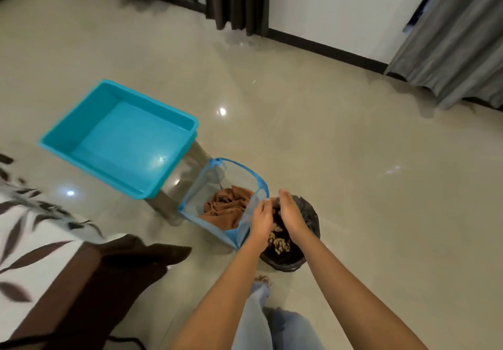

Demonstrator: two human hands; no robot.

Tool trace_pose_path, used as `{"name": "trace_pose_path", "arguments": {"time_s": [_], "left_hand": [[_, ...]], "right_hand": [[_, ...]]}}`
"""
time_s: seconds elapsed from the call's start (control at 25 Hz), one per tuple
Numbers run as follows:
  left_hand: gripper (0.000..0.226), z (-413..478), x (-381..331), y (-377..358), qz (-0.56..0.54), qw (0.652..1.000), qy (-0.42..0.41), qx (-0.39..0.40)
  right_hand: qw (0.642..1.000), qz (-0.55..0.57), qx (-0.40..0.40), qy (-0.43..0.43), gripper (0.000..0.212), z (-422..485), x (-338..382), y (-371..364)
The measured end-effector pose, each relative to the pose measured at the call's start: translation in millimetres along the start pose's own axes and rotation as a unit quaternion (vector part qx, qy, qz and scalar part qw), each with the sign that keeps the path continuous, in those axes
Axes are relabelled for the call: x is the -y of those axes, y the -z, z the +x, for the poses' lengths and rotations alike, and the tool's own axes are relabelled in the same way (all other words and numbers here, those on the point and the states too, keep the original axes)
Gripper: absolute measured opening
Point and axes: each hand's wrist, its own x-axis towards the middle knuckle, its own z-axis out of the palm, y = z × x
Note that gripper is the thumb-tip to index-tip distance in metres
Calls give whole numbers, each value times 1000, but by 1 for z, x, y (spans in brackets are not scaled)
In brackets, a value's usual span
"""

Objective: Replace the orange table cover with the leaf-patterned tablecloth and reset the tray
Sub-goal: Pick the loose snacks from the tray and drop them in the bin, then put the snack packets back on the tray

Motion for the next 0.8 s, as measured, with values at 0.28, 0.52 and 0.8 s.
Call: {"name": "trace_pose_path", "arguments": {"time_s": [0.28,0.52,0.8], "left_hand": [[22,-113,-79,135,-63,981,-84,-165],[18,-193,-89,285,-170,939,-127,-271],[24,-262,-63,493,-220,895,-120,-368]], "right_hand": [[980,-126,88,123,32,-105,115,-88],[941,-208,197,182,25,-170,151,-231],[891,-239,325,208,27,-247,150,-439]]}}
